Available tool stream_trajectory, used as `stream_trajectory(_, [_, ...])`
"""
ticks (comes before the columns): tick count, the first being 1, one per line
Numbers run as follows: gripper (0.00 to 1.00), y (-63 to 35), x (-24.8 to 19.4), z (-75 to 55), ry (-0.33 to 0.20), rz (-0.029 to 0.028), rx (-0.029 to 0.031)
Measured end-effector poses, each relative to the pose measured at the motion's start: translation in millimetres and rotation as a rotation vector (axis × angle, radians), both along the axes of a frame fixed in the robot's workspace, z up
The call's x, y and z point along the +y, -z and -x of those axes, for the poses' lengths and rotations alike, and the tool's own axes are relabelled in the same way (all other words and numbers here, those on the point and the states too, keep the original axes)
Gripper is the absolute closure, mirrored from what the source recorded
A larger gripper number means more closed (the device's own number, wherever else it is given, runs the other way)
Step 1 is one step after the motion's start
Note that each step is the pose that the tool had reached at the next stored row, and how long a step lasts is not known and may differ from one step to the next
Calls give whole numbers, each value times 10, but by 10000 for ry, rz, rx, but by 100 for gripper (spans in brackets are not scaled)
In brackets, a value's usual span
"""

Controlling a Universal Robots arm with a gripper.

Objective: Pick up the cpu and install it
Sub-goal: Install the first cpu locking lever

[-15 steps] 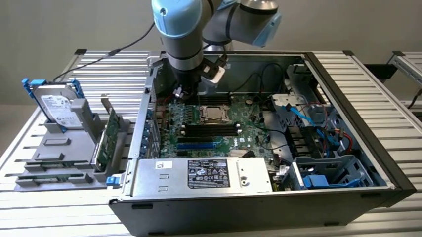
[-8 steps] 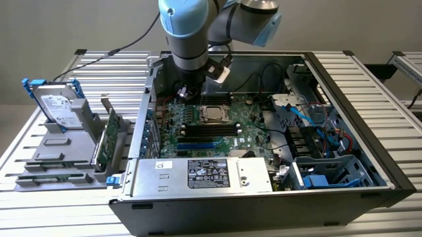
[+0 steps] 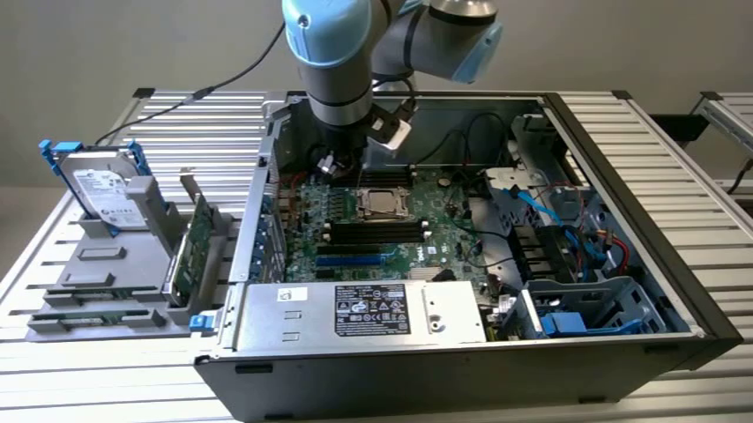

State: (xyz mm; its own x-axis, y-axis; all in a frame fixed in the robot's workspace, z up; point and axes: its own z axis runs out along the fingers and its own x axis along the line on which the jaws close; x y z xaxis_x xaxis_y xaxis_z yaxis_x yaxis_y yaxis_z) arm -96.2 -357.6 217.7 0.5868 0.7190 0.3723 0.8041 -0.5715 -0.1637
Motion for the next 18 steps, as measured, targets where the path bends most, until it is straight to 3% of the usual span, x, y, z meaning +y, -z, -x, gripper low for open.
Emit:
stream_trajectory(4, [89, 0, 0, 18, 324, -3, 24])
stream_trajectory(7, [89, 0, 0, 38, 395, -2, 248])
stream_trajectory(8, [89, 0, 0, 43, 434, -4, 295])
stream_trajectory(13, [89, 1, -6, 44, 900, -18, 314])
stream_trajectory(18, [89, 1, -7, 44, 1781, -32, 312])
